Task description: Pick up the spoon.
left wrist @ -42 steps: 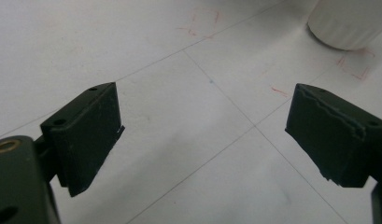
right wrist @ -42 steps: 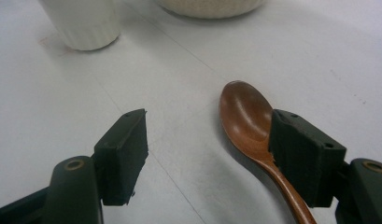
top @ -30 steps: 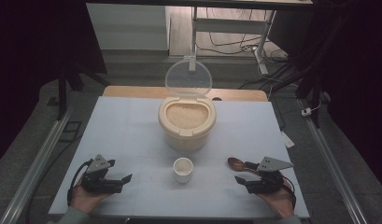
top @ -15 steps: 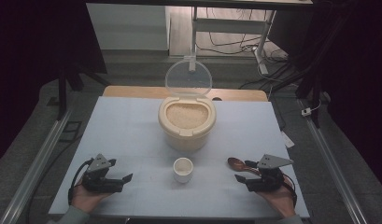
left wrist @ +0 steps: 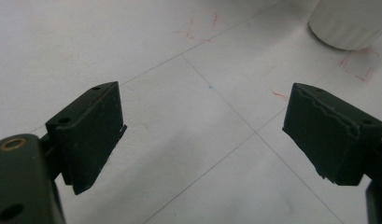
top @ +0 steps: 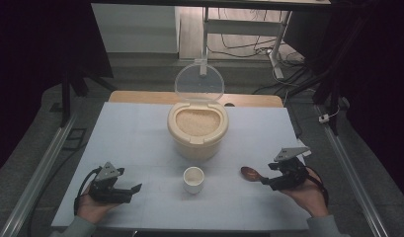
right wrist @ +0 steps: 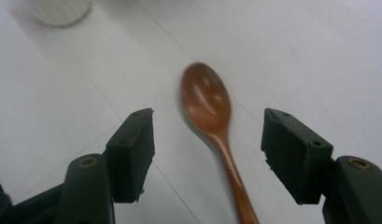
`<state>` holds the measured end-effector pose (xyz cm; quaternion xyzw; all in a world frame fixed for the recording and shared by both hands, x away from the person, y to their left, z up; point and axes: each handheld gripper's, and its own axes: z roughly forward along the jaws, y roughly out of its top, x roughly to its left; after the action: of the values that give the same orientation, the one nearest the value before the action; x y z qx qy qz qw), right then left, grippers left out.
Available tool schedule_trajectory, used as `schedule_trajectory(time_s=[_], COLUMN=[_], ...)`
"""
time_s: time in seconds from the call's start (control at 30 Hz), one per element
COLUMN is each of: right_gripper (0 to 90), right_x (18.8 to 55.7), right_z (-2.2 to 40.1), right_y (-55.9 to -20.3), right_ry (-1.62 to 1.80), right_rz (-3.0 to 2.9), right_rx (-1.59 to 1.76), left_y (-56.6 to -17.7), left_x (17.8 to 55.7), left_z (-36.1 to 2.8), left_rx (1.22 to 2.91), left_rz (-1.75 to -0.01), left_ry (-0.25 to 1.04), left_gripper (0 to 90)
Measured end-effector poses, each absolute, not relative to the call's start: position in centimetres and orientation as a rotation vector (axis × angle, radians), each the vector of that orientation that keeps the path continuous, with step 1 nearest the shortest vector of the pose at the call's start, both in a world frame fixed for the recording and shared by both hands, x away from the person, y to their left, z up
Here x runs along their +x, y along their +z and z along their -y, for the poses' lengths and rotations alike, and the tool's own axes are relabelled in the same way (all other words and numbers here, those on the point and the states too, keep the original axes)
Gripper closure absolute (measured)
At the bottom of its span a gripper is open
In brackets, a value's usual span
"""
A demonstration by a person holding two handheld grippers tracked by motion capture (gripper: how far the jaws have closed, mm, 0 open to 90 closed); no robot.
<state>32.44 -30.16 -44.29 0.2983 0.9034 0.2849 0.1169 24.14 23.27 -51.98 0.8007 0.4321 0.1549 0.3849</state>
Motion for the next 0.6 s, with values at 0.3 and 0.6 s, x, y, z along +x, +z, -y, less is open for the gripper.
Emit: schedule_trajectory(time_s=[0.3, 0.6], right_gripper=[35.4, 39.9], right_x=[34.3, 34.9], right_z=[32.1, 33.2], right_y=[-44.5, -46.4], right_ry=[0.673, 0.461], right_rz=[-2.731, -2.833], right_rx=[0.937, 0.931], left_y=[-52.3, -52.4], left_x=[24.4, 24.5], left_z=[-23.1, -23.1], left_rx=[2.058, 2.069], left_rz=[-1.107, -1.103], left_ry=[0.389, 0.393], left_gripper=[11.8, 11.8])
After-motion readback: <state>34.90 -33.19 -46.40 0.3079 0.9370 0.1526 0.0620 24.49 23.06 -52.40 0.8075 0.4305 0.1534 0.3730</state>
